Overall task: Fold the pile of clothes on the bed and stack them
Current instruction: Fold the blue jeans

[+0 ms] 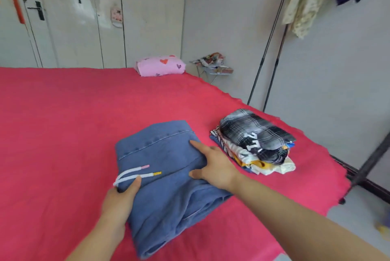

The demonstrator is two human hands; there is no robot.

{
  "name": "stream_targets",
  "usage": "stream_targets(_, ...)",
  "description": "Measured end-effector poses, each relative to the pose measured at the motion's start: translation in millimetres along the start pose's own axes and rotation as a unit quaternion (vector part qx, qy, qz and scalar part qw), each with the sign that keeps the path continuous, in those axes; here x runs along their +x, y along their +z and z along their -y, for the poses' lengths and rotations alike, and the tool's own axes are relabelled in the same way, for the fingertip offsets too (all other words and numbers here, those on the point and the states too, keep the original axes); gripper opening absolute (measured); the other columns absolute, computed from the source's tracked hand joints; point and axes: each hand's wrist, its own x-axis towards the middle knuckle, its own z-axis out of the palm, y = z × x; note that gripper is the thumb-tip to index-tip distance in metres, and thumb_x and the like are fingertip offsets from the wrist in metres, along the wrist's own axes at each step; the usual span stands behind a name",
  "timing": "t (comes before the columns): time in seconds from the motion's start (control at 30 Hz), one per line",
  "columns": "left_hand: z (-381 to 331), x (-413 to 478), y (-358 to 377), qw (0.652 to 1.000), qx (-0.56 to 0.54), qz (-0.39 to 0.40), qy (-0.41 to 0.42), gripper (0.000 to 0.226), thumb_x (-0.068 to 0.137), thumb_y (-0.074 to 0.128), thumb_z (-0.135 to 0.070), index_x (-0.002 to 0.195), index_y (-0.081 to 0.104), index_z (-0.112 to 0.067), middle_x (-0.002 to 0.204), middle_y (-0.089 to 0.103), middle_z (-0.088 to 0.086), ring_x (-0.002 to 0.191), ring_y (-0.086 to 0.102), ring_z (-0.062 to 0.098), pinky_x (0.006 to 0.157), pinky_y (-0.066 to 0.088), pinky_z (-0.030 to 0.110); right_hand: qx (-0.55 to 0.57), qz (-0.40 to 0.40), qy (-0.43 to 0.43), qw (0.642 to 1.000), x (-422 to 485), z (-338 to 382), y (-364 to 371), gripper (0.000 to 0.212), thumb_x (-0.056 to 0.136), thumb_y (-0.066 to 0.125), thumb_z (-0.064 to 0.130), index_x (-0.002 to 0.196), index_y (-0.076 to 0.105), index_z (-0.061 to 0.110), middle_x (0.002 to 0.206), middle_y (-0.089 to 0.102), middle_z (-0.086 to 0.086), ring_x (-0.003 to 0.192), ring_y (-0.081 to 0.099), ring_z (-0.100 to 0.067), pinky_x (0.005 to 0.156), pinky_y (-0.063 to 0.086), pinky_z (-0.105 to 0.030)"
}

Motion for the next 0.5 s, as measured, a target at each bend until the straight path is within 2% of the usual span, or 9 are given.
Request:
stream_targets(0.07,-5,-1,50,0.997,-0.038,0.059,-0.024,0.044,0.071,0.077,-0.034,0.105,0.065,-0.010,0.102,0.069,0.012,0.096,0.065,0.028,0.093,0.049,0.050,-0.011,-0.024,0.015,1.000,1,-37,-37,0.084,0.075,0.073,0.025,0.145,0.027,0.034,0.138,0.036,-0.011,0.129,0.036,-0.019,0.100,0.025,-0.016)
stream_targets(0.13,-12,0,97,0.992,-0.065,0.104,-0.038,0.042,0.063,0.075,-0.035,0.096,0.065,-0.011,0.097,0.070,0.012,0.090,0.066,0.026,0.089,0.052,0.048,-0.029,-0.048,0.033,0.998,5,-71,-71,0.084,0.074,0.074,0.025,0.144,0.029,0.035,0.135,0.040,-0.011,0.124,0.040,-0.020,0.096,0.027,-0.015)
stream_targets(0.2,-24,-1,142,0.984,-0.097,0.138,-0.052,0.025,0.078,0.072,-0.023,0.097,0.064,-0.009,0.093,0.068,0.011,0.079,0.064,0.023,0.074,0.055,0.035,-0.049,-0.069,0.048,0.995,12,-101,-103,0.083,0.073,0.074,0.025,0.143,0.030,0.034,0.137,0.041,-0.009,0.125,0.041,-0.020,0.098,0.028,-0.018)
stream_targets(0.27,-33,0,181,0.974,-0.123,0.173,-0.078,0.010,0.089,0.059,-0.012,0.098,0.061,-0.008,0.090,0.066,0.012,0.071,0.061,0.021,0.054,0.053,0.025,-0.073,-0.089,0.048,0.992,21,-125,-132,0.083,0.073,0.075,0.023,0.143,0.032,0.032,0.140,0.042,-0.008,0.129,0.039,-0.020,0.102,0.026,-0.021)
stream_targets(0.33,-42,4,215,0.963,-0.142,0.208,-0.093,0.008,0.091,0.054,-0.008,0.097,0.060,-0.007,0.094,0.066,0.014,0.071,0.062,0.022,0.047,0.052,0.021,-0.101,-0.110,0.048,0.988,34,-143,-159,0.081,0.074,0.074,0.020,0.143,0.033,0.030,0.140,0.044,-0.009,0.129,0.040,-0.021,0.100,0.025,-0.019)
stream_targets(0.4,-52,10,246,0.956,-0.158,0.232,-0.083,0.014,0.090,0.053,-0.002,0.103,0.059,-0.003,0.099,0.066,0.017,0.073,0.062,0.022,0.051,0.053,0.022,-0.131,-0.127,0.054,0.982,50,-159,-182,0.079,0.075,0.074,0.020,0.143,0.034,0.030,0.136,0.046,-0.012,0.127,0.042,-0.024,0.098,0.026,-0.019)
stream_targets(0.5,-67,26,290,0.954,-0.163,0.247,-0.047,0.022,0.087,0.053,0.003,0.108,0.058,0.000,0.105,0.066,0.019,0.084,0.063,0.027,0.070,0.052,0.031,-0.135,-0.160,0.057,0.976,80,-181,-213,0.079,0.074,0.074,0.019,0.142,0.035,0.032,0.138,0.046,-0.010,0.127,0.042,-0.024,0.104,0.028,-0.025)
